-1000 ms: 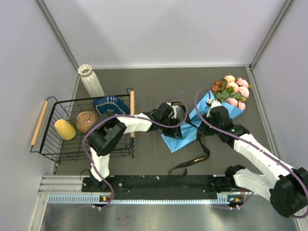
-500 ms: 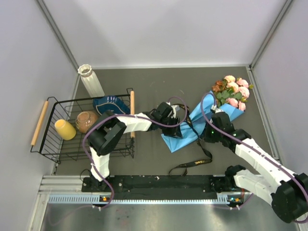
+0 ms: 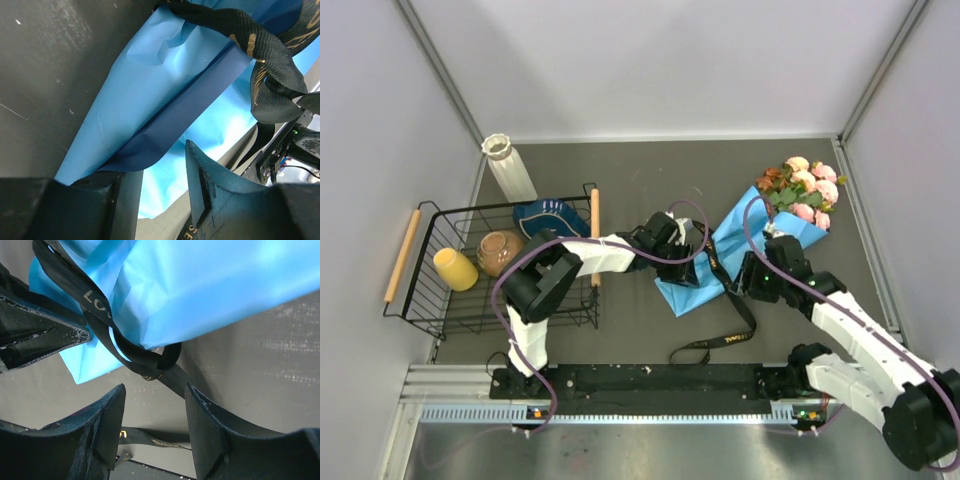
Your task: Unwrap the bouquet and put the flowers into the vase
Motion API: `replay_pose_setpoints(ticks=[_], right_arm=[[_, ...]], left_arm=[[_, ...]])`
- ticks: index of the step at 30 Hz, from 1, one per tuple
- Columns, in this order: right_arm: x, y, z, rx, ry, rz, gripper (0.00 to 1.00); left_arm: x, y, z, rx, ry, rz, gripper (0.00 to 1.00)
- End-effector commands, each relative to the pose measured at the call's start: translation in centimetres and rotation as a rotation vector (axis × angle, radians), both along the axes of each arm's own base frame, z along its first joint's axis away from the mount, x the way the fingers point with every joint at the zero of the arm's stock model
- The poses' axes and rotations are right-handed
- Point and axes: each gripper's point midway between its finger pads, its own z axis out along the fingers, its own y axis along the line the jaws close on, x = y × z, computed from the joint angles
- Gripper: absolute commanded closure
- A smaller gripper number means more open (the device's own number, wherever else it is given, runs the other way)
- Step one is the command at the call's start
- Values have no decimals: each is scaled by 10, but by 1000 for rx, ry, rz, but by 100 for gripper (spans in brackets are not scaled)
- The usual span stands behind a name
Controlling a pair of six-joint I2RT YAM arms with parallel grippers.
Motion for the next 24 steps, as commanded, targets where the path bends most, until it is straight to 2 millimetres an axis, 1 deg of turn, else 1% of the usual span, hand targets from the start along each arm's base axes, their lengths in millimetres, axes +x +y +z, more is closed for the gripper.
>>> replay_pose_setpoints(ticks=[1,2,3,4,5,6,8,9,10,11,12,14,15,17,19,23,24], right_arm=[[32,27,28,41,-122,153,49],[33,35,31,49,-130,196,51],[31,44,33,38,-137,238,56],[33,52,36,22,-144,267,59],[36,51,36,-23,-165,272,62],[33,58,36,-44,-175,298,69],[40,56,36,-94,-198,293,69],[43,59,39,-98,-209,301,68],[43,61,34,-116,-199,324,68],[47,59,34,-139,-210,318,66],[51,63,36,-137,-225,325,65],[54,66,28,-155,-212,350,63],[59,67,29,-165,-216,348,63],[66,62,25,-211,-217,342,62],[73,65,29,-227,-243,355,61],[78,71,22,-232,-234,384,60],[77,71,17,-244,-223,388,60]], left_arm=[[14,4,-4,15,-44,20,55],[14,4,-3,15,-45,19,55],[14,4,-2,13,-47,19,55],[15,4,-3,14,-48,20,55],[15,4,-3,15,-50,20,55],[14,5,-2,14,-49,21,55],[14,5,-1,10,-48,23,55],[13,5,-1,8,-45,24,55],[12,5,-2,7,-44,22,55],[12,4,-1,3,-41,20,55],[12,4,-1,2,-43,19,55],[11,5,-1,2,-40,19,52],[11,5,-1,4,-41,19,52],[11,5,1,1,-44,19,51],[11,5,2,-1,-47,19,50],[10,6,2,0,-48,21,50],[10,7,1,1,-47,21,50]])
